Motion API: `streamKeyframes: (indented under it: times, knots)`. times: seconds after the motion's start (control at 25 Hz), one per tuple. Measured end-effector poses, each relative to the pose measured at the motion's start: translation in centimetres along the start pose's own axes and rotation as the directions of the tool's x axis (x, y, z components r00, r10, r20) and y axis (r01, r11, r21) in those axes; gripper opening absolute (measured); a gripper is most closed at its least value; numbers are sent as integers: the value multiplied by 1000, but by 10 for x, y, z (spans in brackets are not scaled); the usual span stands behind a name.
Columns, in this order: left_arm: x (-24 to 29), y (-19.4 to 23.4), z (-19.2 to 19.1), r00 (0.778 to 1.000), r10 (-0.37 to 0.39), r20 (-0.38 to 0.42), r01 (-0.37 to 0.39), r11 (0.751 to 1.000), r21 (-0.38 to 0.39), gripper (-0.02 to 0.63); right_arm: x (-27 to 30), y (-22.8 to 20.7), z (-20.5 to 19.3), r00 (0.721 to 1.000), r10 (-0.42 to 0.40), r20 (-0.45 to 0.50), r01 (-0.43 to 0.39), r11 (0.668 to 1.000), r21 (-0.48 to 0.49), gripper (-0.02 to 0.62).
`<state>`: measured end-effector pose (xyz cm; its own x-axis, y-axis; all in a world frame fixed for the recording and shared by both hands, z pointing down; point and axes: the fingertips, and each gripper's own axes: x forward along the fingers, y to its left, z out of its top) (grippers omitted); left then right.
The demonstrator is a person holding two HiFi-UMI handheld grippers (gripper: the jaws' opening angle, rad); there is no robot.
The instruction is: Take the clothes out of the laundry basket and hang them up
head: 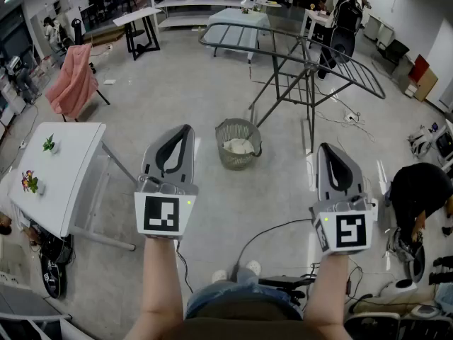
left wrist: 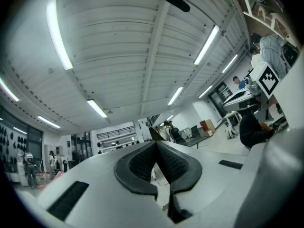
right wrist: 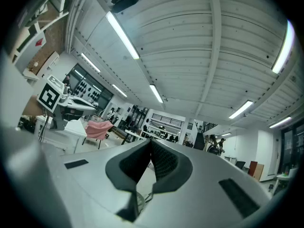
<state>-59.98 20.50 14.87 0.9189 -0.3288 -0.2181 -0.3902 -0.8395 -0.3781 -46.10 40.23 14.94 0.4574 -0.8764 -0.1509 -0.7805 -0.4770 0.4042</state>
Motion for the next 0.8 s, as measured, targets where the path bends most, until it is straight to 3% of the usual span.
streamKeyframes:
  times: [0.32, 0.44, 0.48, 0.52, 0.56, 0.6, 0.64, 0.68, 0.8]
  knots:
    - [24, -19, 0, 1000, -12, -1, 12, 1000, 8, -2, 5, -25, -13, 1000, -5, 3, 5, 1000, 8, 0]
    - [36, -30, -3, 999, -27, -26, 27, 1000, -15, -1, 10, -36, -17, 1000, 10, 13, -11, 998, 56, 1]
    - [42, -34, -6, 998, -43, -43, 41, 999, -33, 36, 13, -38, -20, 999, 33, 11, -34, 996, 80, 65]
    - [48, -39, -10, 997, -58, -59, 54, 997, -55, 161, 17, -40, -24, 998, 59, 10, -59, 993, 101, 256]
    - [54, -43, -13, 996, -63, -69, 58, 995, -78, 310, 20, -43, -29, 997, 75, 11, -76, 990, 118, 407]
    - [61, -46, -14, 996, -56, -72, 49, 994, -96, 460, 23, -48, -34, 997, 79, 11, -79, 989, 129, 478]
    - [66, -47, -15, 997, -38, -70, 30, 994, -106, 539, 25, -52, -40, 997, 76, 8, -76, 988, 134, 534]
    - [71, -48, -16, 998, -18, -67, 11, 994, -111, 565, 26, -56, -46, 997, 75, 0, -74, 988, 138, 560]
    - [79, -54, -20, 997, 11, -76, -20, 992, -127, 571, 29, -68, -64, 997, 77, -27, -72, 986, 152, 568]
